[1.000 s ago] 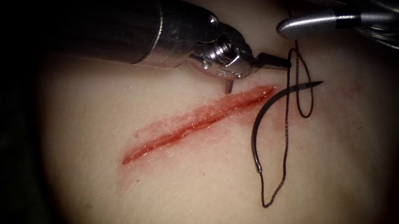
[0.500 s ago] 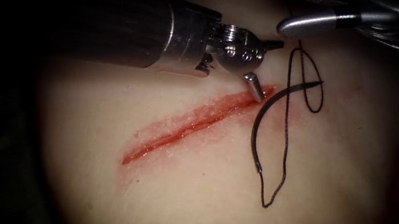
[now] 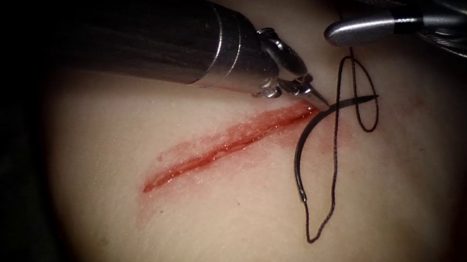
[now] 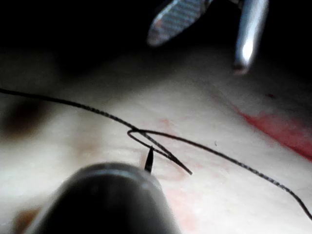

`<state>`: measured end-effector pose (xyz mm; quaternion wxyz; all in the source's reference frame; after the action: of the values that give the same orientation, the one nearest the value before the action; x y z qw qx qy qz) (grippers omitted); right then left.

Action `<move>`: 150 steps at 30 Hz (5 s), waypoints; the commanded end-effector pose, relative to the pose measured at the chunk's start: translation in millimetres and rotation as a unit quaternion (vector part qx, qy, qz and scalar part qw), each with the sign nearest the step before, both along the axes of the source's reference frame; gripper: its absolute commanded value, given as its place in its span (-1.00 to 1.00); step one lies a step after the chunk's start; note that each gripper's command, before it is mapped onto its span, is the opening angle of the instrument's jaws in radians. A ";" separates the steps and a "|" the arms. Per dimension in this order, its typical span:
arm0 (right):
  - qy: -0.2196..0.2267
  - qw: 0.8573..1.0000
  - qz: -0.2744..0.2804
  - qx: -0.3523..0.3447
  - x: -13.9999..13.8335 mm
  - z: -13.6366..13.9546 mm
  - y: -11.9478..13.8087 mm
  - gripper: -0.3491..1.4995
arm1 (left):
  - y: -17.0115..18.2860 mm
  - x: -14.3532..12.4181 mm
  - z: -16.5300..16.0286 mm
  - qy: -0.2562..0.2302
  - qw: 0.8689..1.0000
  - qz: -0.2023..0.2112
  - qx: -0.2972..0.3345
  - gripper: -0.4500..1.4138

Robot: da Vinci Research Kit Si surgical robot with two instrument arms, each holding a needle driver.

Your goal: Wound Closure

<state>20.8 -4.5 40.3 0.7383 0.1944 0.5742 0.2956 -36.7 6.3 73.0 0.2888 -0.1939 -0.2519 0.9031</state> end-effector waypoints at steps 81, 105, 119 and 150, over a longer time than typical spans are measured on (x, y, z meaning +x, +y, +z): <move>0.031 0.999 0.016 0.030 0.3 -3.1 0.8 0.76 | 2.3 6.9 -8.3 0.228 0.959 0.097 -0.140 -0.95; 0.041 0.968 0.056 0.243 4.4 -0.2 -4.6 0.83 | 8.4 13.2 -11.2 0.135 0.942 -0.296 -0.083 -1.00; 0.043 0.952 0.059 0.297 6.2 3.9 -7.6 0.69 | 6.1 10.5 -10.5 -0.185 0.902 -0.294 -0.258 -1.00; 0.027 0.948 0.084 0.305 6.0 2.7 -6.1 0.63 | 1.0 8.9 -13.6 -0.389 0.833 -0.198 -0.339 -1.00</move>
<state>26.0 -10.8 42.8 0.6031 0.3654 0.4862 0.5160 -27.5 7.2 58.7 0.2570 -0.6609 0.0224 0.7048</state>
